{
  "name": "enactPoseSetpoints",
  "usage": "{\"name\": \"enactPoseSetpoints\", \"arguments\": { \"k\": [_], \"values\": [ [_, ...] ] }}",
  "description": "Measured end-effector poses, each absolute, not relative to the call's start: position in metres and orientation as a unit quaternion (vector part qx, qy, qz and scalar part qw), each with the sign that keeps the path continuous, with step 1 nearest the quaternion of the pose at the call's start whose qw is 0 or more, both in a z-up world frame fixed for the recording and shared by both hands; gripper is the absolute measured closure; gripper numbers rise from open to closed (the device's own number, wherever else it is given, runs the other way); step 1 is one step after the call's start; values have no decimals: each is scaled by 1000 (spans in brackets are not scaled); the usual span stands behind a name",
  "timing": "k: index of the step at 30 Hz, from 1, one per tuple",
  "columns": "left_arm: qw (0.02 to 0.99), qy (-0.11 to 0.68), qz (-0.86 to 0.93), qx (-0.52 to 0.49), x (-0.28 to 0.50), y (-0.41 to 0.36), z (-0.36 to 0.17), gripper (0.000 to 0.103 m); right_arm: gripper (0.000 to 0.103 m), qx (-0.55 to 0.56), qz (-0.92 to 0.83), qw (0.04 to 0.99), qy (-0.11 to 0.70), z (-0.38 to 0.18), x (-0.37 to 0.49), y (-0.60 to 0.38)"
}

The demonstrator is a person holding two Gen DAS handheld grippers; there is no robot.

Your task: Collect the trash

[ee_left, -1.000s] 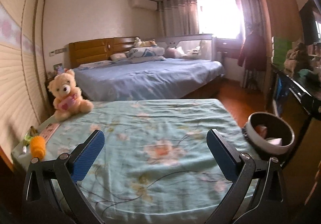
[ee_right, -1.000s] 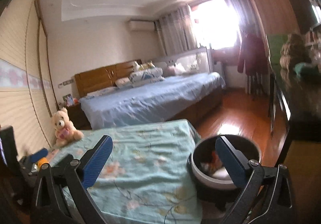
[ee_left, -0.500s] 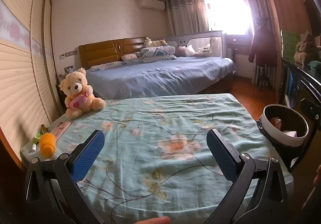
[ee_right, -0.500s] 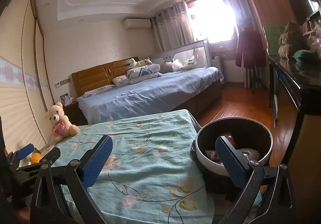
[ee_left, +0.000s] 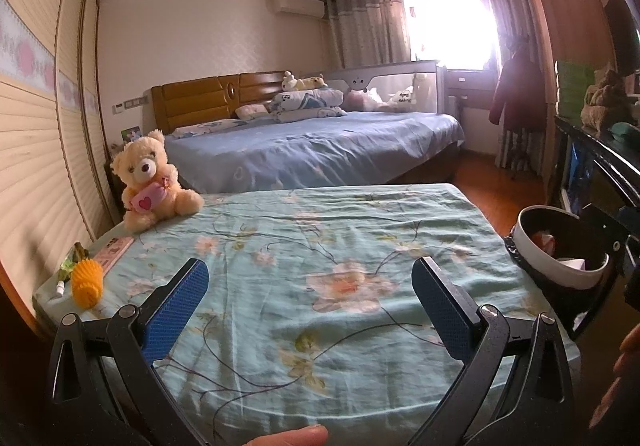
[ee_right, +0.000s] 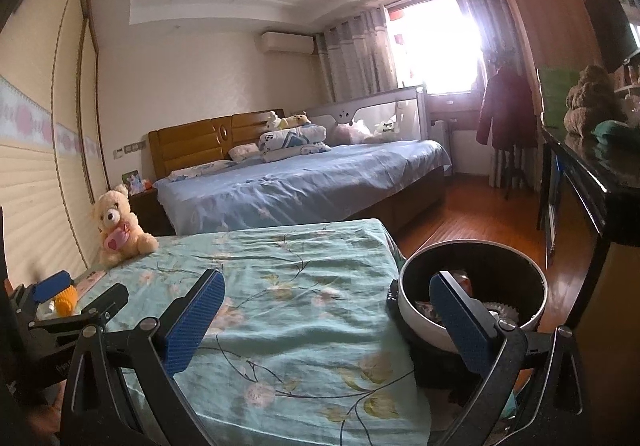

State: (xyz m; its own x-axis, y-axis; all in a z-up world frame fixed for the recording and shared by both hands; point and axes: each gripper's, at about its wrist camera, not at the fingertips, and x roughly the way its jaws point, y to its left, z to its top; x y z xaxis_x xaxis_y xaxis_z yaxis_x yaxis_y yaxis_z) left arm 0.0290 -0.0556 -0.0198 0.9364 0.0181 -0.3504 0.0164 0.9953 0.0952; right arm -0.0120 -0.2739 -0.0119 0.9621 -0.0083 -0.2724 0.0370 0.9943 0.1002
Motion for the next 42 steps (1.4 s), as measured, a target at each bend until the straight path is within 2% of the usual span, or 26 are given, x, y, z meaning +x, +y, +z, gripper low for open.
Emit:
{"name": "enactPoseSetpoints", "arguments": {
  "k": [42],
  "values": [
    [984, 173, -8, 40, 20, -56, -17, 0, 0, 43, -6, 988, 145, -11, -11, -268]
  ]
}}
